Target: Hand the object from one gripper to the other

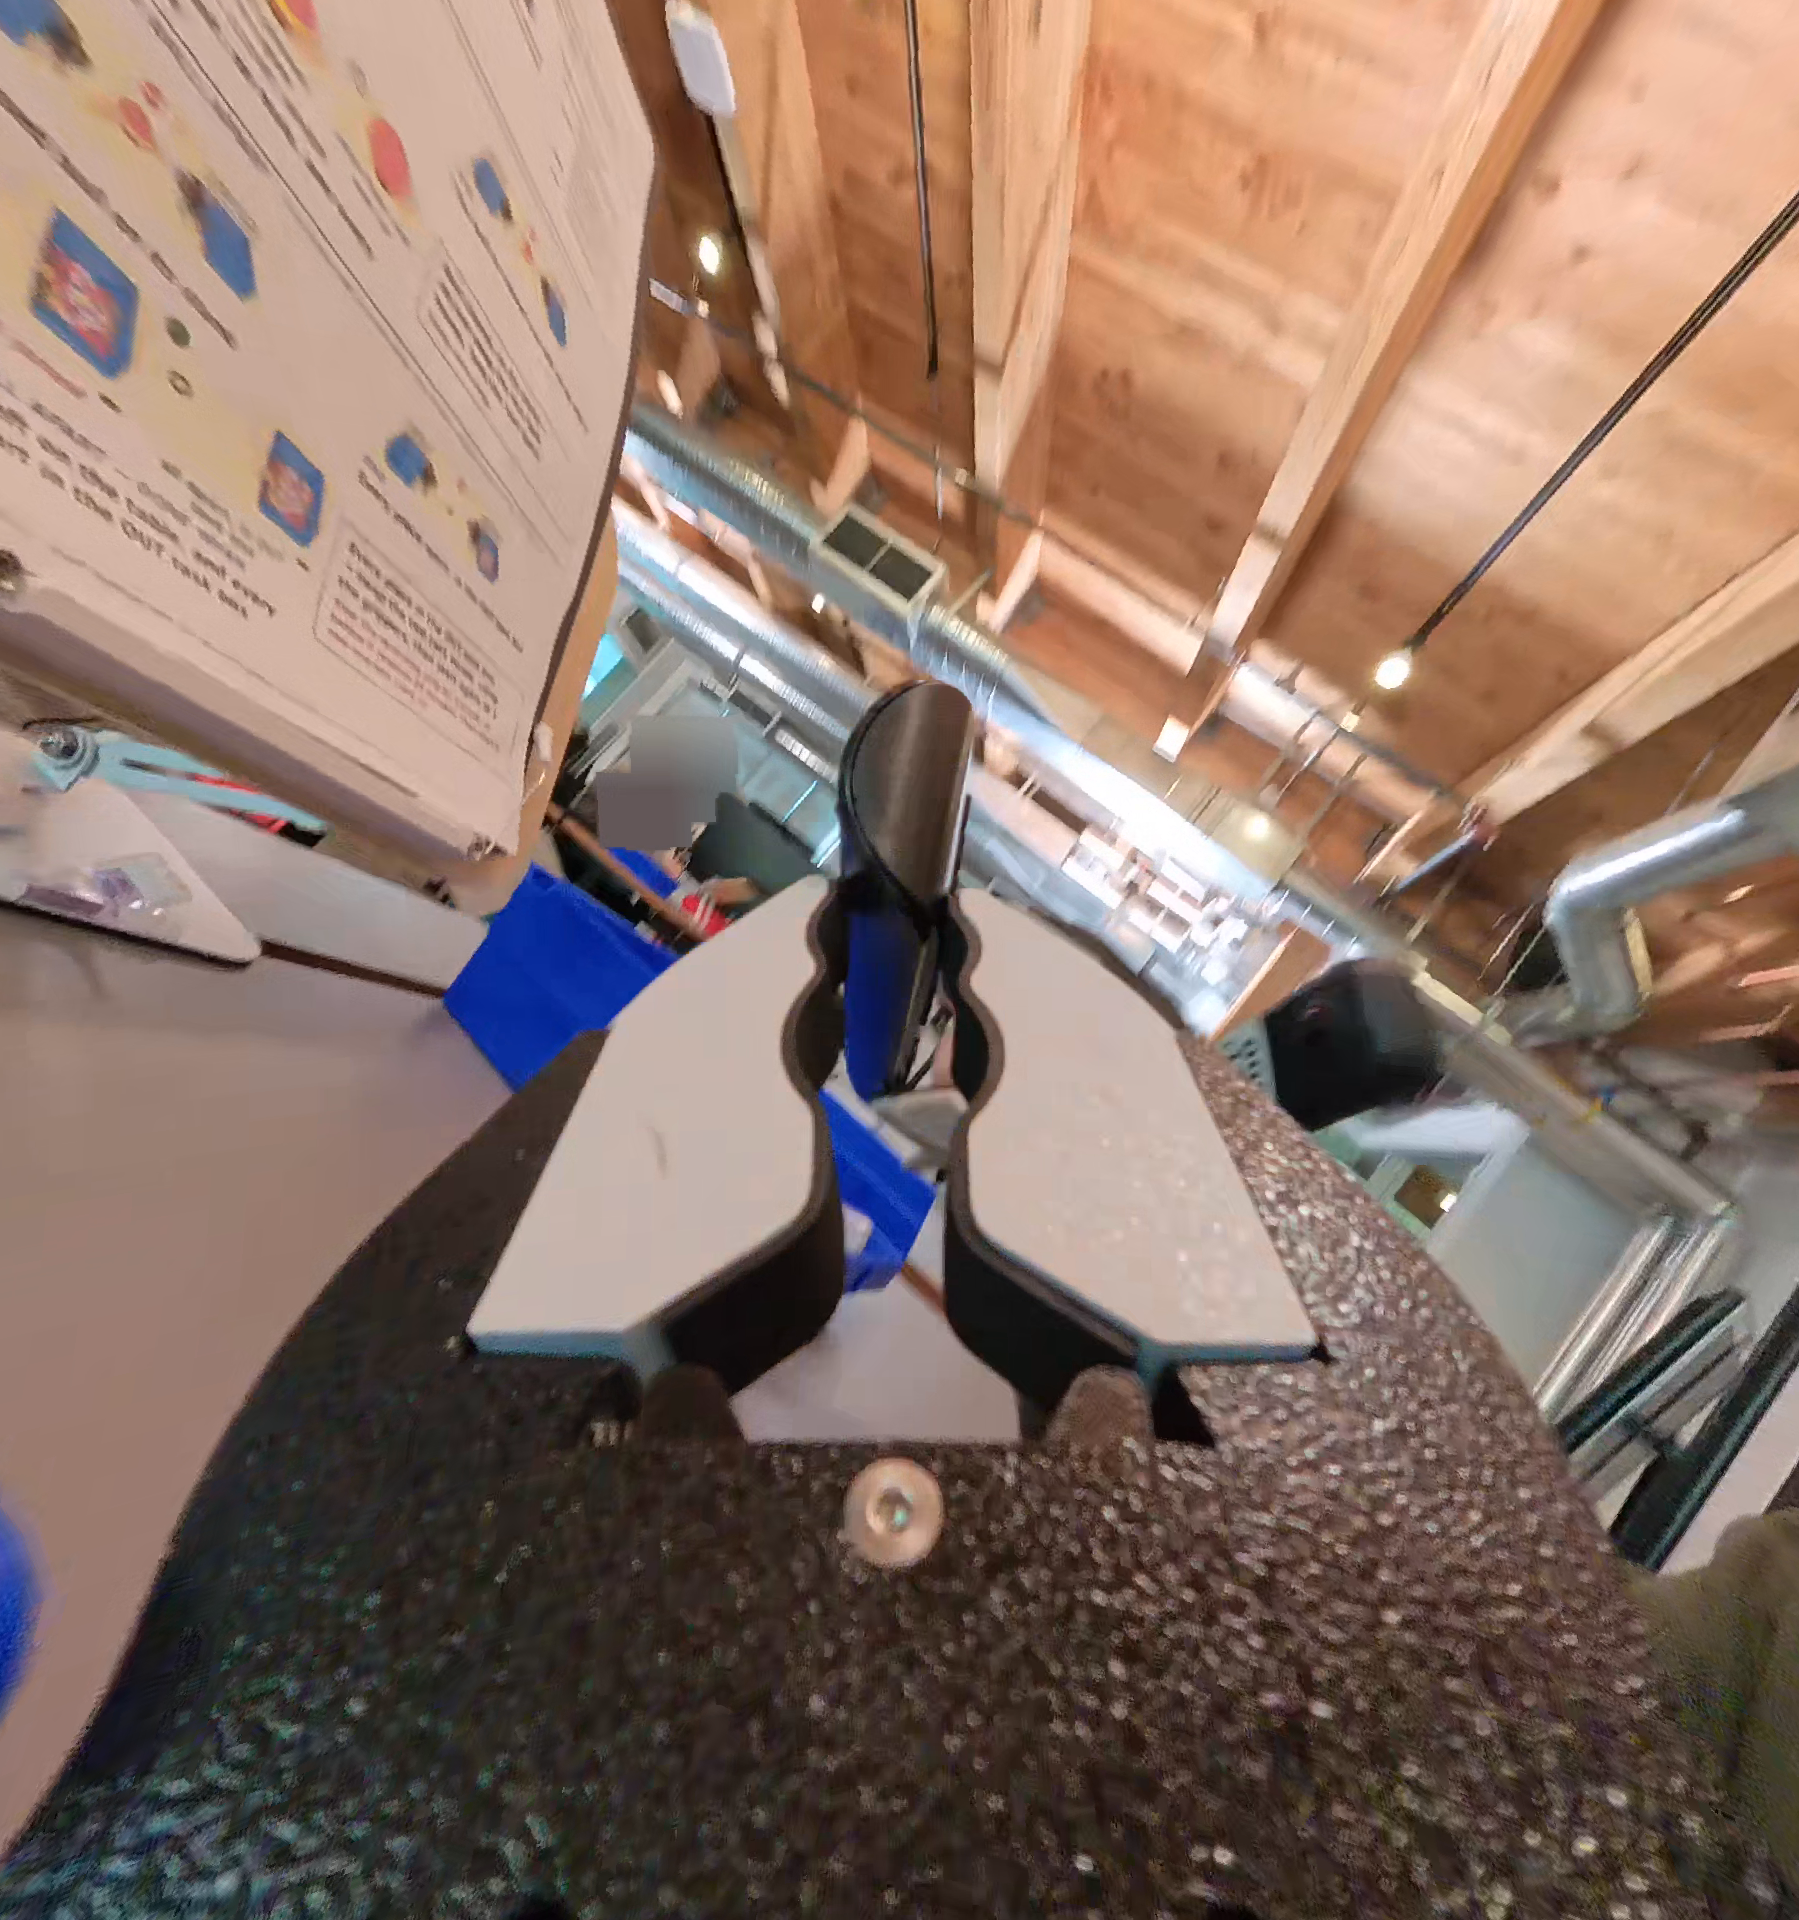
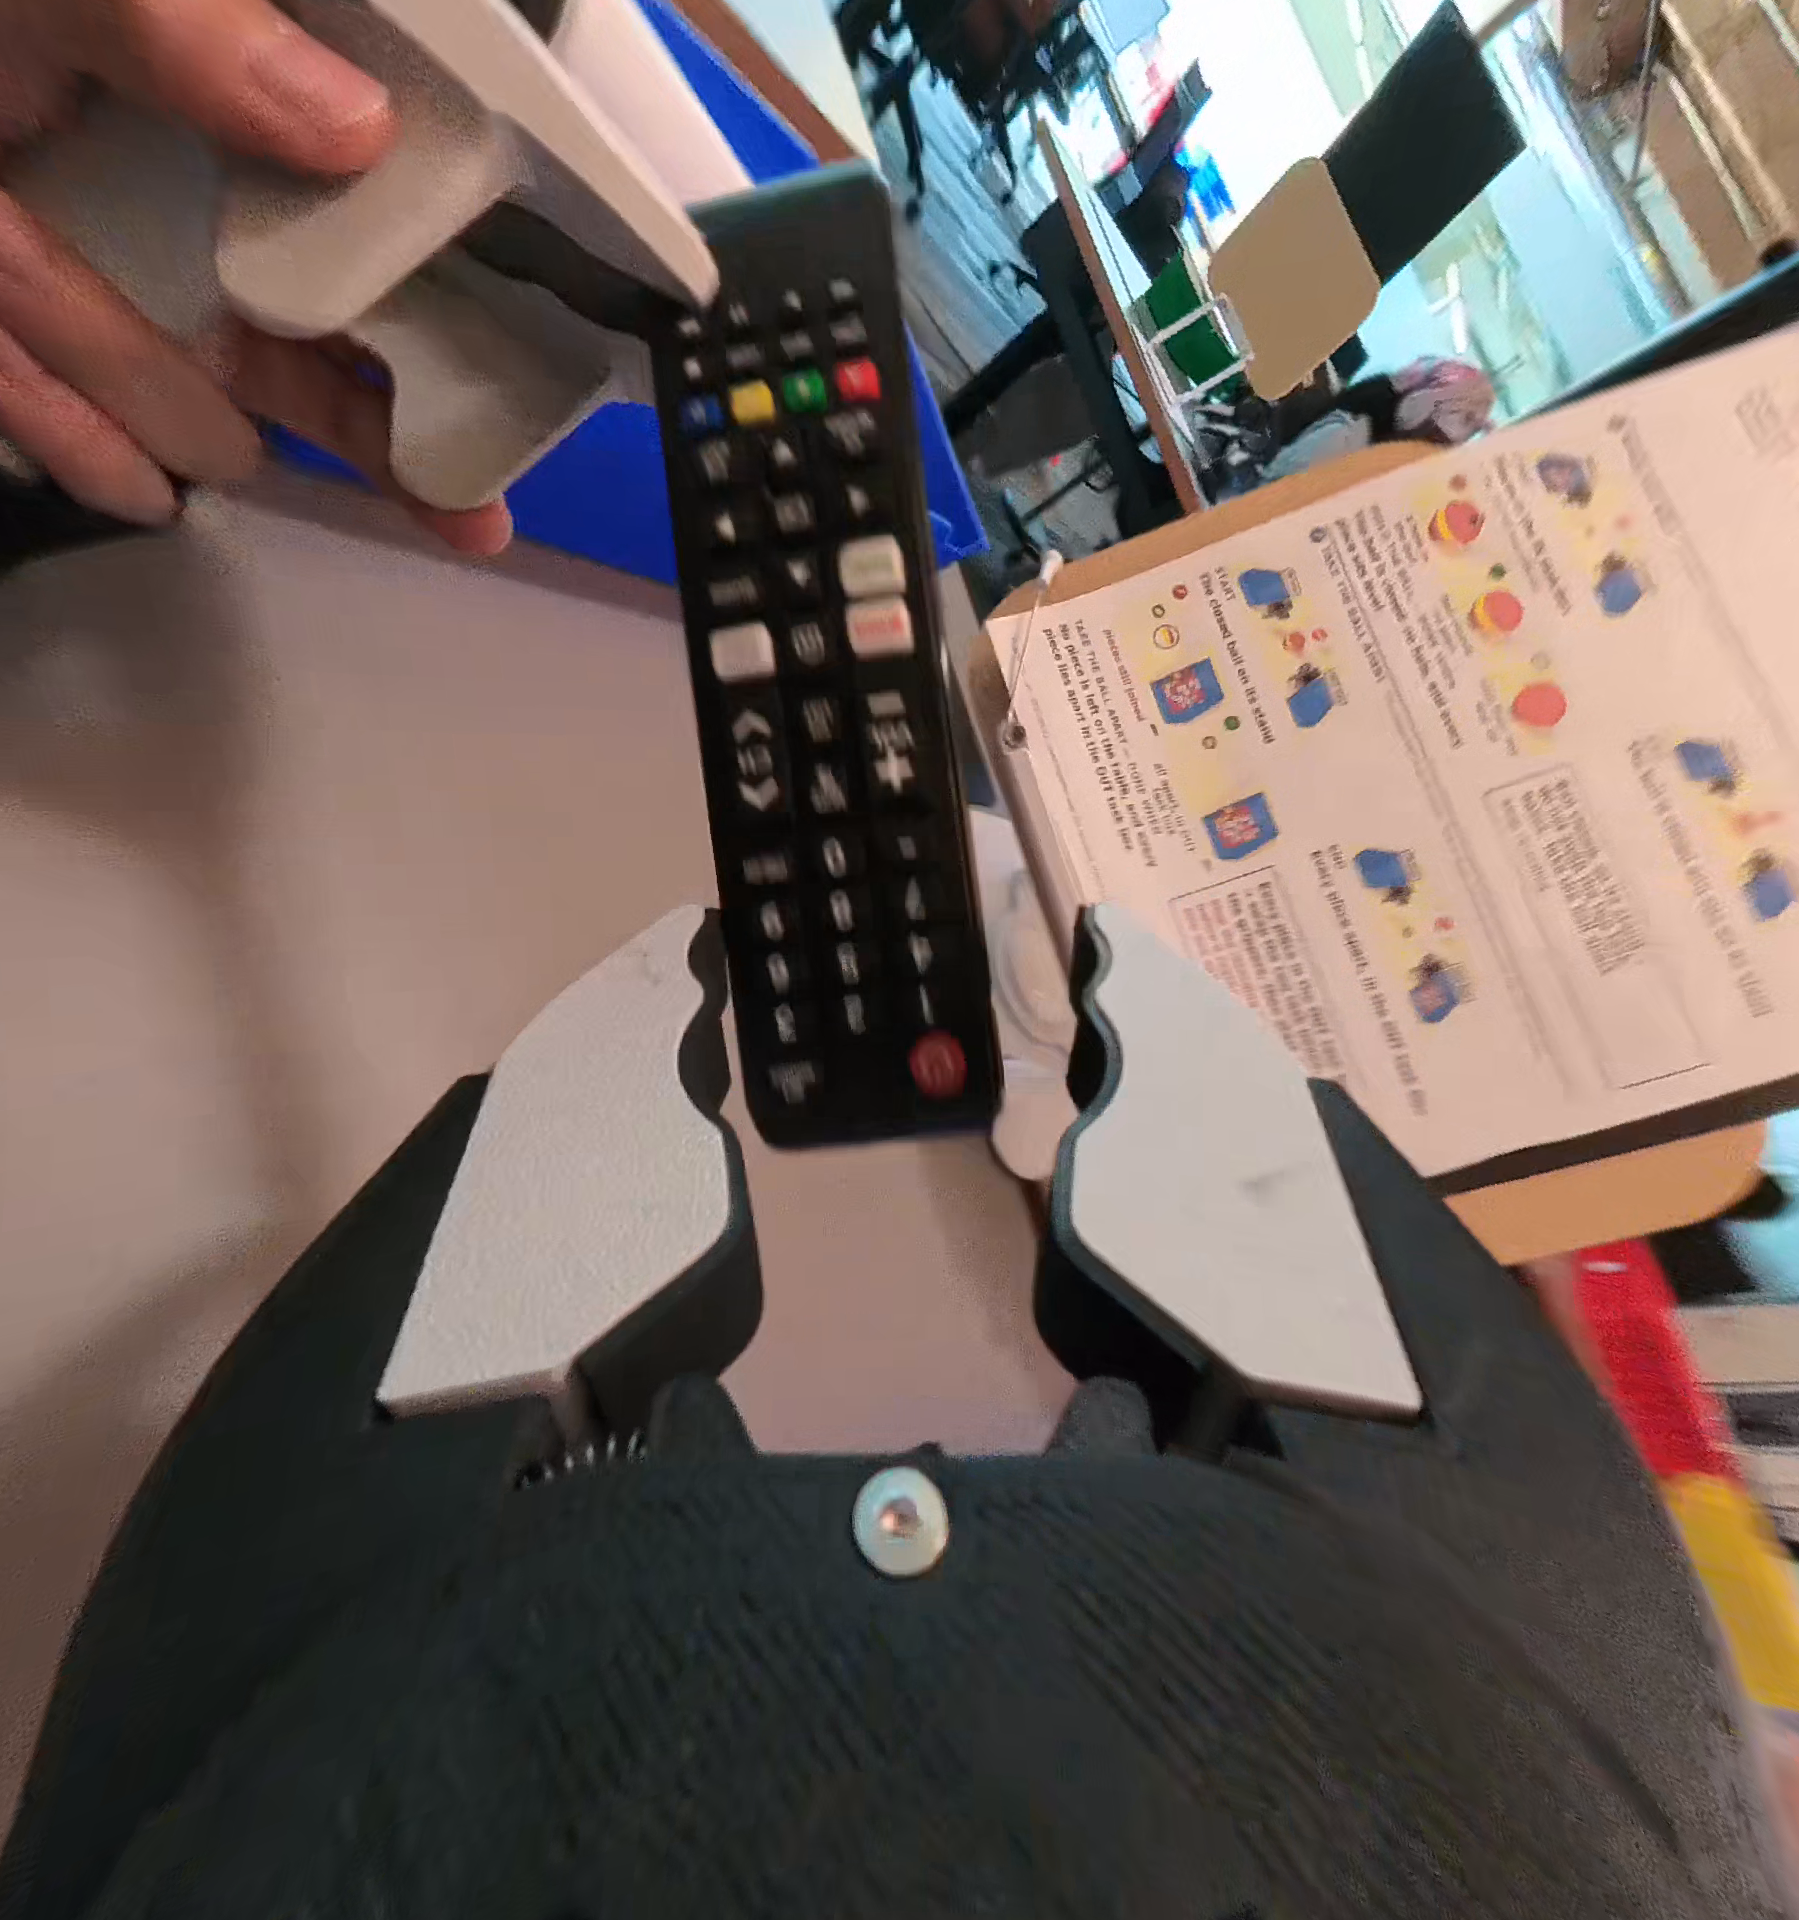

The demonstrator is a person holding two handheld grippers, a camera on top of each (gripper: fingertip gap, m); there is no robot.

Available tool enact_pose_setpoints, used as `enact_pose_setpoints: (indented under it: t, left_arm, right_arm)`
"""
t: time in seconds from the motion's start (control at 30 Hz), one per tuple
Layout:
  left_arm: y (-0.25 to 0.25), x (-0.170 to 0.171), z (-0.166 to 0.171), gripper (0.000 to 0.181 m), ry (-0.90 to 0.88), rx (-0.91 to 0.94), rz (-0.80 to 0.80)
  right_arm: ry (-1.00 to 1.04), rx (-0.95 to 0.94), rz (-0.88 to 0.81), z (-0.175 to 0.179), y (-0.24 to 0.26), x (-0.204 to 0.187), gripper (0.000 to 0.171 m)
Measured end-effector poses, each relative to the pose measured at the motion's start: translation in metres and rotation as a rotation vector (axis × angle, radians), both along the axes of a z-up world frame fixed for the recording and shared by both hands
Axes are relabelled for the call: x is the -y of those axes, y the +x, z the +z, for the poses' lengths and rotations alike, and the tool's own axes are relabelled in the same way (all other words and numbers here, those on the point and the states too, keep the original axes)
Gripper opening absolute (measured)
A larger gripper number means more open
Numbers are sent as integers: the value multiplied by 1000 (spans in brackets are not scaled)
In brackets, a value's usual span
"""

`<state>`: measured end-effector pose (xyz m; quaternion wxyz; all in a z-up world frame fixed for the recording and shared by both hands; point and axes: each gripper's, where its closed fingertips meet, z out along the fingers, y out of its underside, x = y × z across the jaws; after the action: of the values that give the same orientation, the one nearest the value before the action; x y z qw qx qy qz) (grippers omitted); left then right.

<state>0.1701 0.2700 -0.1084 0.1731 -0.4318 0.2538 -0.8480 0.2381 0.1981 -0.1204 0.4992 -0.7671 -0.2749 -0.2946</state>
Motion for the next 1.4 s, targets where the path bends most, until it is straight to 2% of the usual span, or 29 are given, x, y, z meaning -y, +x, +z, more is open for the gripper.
enact_pose_setpoints:
  t: [0.13,0.23,0.27,0.3,0.33,0.37,0.43,0.53,0.63,0.73,0.93,1.07,1.1,1.2,1.33,1.4]
  left_arm:
    - [-12,-16,12,17,-119,110,-3]
    - [-14,-8,16,17,-51,135,-1]
    - [-13,-2,17,16,2,132,-2]
    - [-14,4,19,16,52,137,-4]
    - [-15,9,21,15,93,143,-1]
    - [-15,14,22,15,127,149,-5]
    - [-15,22,23,15,198,146,-7]
    - [-14,33,23,15,306,127,8]
    - [-12,43,22,15,418,119,39]
    - [-11,50,21,15,500,114,57]
    - [-16,52,26,14,561,148,99]
    - [-17,57,24,15,734,157,163]
    - [-15,60,20,15,786,146,175]
    - [-6,71,0,33,945,79,160]
    - [6,84,-35,48,1105,-55,75]
    - [6,90,-42,45,1153,-43,61]
  right_arm:
    - [64,-407,142,3,-13,3,77]
    - [8,-701,238,-7,-31,1,70]
    - [-23,-773,266,-11,-37,1,59]
    - [-63,-823,309,-15,-44,2,31]
    - [-83,-848,334,-18,-47,3,16]
    - [-80,-857,338,-19,-48,2,19]
    - [-98,-862,362,-23,-55,1,44]
    - [-115,-842,405,-20,-69,1,54]
    - [-167,-836,441,-29,-85,-2,50]
    - [-205,-745,391,-48,-86,-14,22]
    - [-180,-695,409,-45,-86,-19,19]
    - [-237,-547,319,-42,-63,-3,18]
    - [-261,-480,280,-43,-55,1,18]
    - [-327,-333,194,-47,-40,13,18]
    - [-325,-289,223,-40,-48,16,18]
    - [-306,-293,252,-33,-56,15,18]
